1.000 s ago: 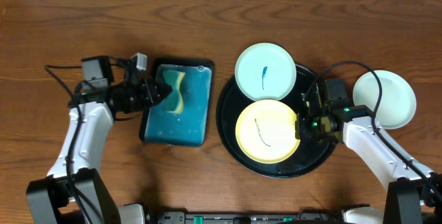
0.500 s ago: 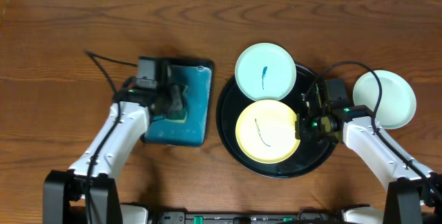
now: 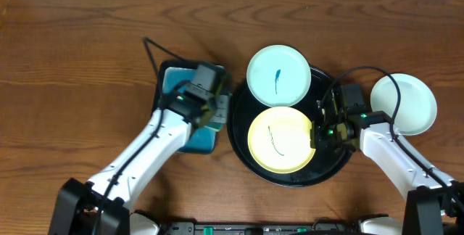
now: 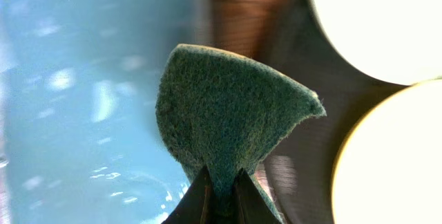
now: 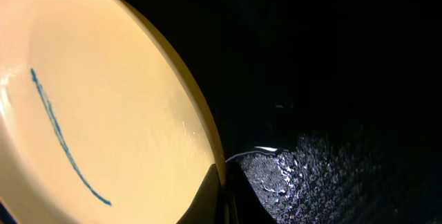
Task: Clean dirty plates on tray and stack at the side
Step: 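Move the sponge in the left gripper over the yellow plate, then scrub the yellow plate with the sponge in the left gripper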
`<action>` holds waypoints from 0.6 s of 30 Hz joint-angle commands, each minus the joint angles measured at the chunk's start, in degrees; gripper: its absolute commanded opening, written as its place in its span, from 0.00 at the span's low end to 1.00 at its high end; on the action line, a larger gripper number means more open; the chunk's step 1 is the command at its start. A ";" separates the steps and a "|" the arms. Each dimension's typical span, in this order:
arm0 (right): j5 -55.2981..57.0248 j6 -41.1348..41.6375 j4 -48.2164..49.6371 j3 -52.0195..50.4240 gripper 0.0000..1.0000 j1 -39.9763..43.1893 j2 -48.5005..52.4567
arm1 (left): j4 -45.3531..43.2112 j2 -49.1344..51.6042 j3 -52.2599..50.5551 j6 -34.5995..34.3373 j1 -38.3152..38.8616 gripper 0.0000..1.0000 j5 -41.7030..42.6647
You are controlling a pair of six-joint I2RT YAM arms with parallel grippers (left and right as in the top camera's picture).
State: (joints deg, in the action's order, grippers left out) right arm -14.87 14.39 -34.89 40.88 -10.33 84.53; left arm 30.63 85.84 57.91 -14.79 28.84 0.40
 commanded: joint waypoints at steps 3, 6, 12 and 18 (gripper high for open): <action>0.02 2.01 2.60 -4.15 0.01 -0.66 0.26 | -5.90 -0.11 1.51 0.44 7.91 0.08 9.84; -0.02 2.86 4.87 -6.19 0.01 -0.66 0.26 | -8.96 -0.11 1.51 -1.36 12.39 0.07 10.73; -0.59 2.97 6.08 -6.84 0.01 -0.66 0.26 | -11.98 1.95 1.49 -7.98 18.99 0.08 10.23; -0.59 2.95 6.01 -6.84 0.01 -0.66 0.26 | -16.68 11.56 1.46 -12.79 23.41 0.07 9.38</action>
State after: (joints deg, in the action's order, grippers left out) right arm -15.68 16.99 -29.10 35.57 -10.31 83.83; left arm 15.97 92.79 57.93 -24.12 50.59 10.17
